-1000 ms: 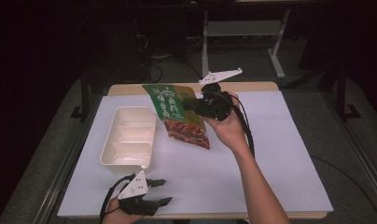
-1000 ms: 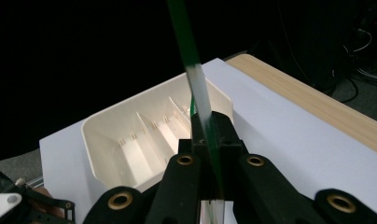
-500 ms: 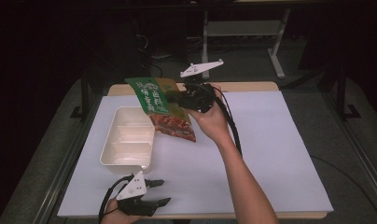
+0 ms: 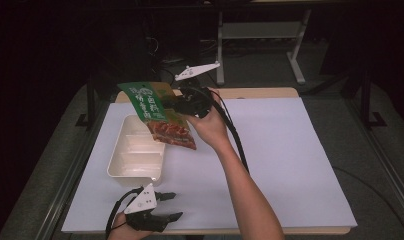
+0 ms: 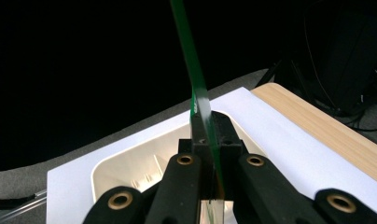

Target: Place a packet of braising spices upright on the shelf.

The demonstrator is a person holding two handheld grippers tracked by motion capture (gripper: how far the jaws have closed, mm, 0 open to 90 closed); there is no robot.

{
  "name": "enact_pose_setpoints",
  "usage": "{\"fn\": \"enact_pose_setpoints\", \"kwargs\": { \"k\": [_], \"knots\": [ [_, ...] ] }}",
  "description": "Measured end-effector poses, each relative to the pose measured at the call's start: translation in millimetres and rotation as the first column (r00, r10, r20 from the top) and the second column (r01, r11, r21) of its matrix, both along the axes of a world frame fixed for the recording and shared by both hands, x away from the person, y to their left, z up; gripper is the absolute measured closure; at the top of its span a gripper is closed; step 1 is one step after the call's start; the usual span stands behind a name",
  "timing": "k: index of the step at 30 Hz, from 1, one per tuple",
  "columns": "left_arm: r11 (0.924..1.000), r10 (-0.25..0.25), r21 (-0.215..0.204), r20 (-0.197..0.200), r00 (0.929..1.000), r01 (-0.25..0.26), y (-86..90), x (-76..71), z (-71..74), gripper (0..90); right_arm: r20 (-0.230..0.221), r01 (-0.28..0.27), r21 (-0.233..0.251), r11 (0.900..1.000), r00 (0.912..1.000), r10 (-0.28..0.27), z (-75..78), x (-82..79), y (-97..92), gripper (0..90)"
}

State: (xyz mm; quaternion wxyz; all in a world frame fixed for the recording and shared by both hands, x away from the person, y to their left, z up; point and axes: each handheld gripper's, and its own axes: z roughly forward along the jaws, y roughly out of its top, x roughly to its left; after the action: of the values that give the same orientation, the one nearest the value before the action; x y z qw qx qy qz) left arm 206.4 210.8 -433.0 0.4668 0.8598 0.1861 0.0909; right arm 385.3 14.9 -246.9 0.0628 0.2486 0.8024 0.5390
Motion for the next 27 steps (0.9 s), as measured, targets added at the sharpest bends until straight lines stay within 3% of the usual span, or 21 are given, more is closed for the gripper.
{"fn": "enact_pose_setpoints", "kwargs": {
  "k": [13,27],
  "knots": [
    [1.0,-0.005,-0.004,0.007,1.0,0.005,0.4,-0.1,0.5,37.5,-0.008,-0.03,-0.002,0.9996,0.9995,0.03,-12.9,11.7,37.0,89.3],
    [1.0,-0.002,0.004,0.018,0.9998,0.002,0.6,-1.5,1.4,37.5,-0.028,-0.04,0.016,0.9991,0.9988,0.041,-30.5,22.1,58.6,89.3]
  ]
}}
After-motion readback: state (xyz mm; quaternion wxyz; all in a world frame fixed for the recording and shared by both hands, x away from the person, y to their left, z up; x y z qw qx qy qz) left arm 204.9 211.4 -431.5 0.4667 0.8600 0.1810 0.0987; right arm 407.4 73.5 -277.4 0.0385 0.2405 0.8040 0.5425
